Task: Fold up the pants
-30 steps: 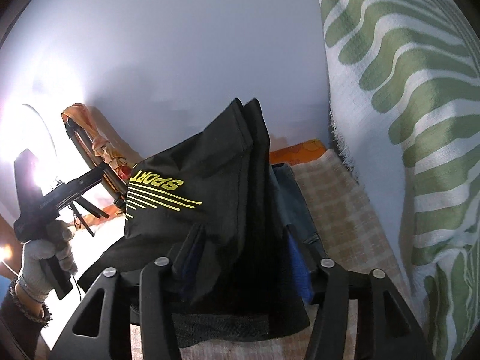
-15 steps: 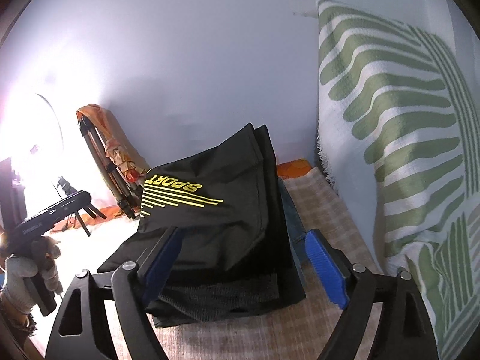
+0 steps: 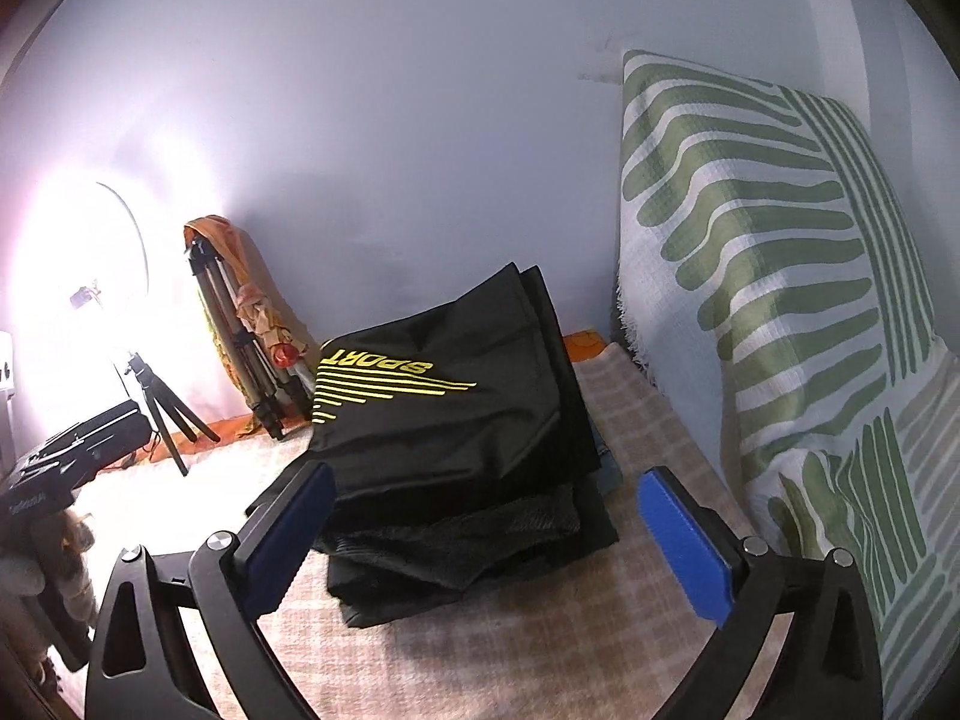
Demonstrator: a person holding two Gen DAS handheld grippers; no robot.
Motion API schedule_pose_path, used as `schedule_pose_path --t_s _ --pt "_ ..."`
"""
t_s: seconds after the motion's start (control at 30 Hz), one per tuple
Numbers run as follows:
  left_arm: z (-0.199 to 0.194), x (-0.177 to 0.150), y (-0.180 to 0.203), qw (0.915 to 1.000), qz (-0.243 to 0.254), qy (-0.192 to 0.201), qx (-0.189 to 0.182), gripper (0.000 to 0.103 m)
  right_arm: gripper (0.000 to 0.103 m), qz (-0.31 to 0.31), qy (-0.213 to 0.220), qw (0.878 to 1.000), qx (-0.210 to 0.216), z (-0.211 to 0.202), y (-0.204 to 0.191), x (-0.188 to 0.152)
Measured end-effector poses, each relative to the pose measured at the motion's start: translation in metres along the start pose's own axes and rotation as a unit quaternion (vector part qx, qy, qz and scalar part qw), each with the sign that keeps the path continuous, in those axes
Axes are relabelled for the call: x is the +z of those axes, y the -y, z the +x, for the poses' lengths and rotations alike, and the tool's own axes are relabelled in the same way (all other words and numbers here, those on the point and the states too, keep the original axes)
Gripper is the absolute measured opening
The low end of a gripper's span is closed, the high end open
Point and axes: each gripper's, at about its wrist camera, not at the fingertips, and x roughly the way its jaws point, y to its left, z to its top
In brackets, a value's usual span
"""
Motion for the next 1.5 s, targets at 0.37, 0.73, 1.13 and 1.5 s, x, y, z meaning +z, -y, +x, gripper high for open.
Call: schedule_pose_path --t_s 0.37,0.73,1.13,1.5 --pt "-0.056 -0.038 0.01 0.9997 0.014 0.012 0.014 0.083 0.103 -0.033 0.019 0.999 -0.022 -0.045 -0.051 -0.036" --pt "-0.087 -0.077 0.01 0.9991 0.008 0.024 0.033 0.084 0.103 -0.023 0.027 0.999 -0.025 -0.064 -0.075 -0.065" --pt "-0.106 -0.095 0.011 0.9981 0.022 0.037 0.044 0.084 0.103 0.003 0.031 0.999 -0.029 -0.065 -0.076 -0.089" --pt "-0.108 -0.101 0.018 0.9971 0.04 0.042 0.049 0.088 0.103 -0.007 0.038 0.998 -0.041 -0.063 -0.077 -0.099"
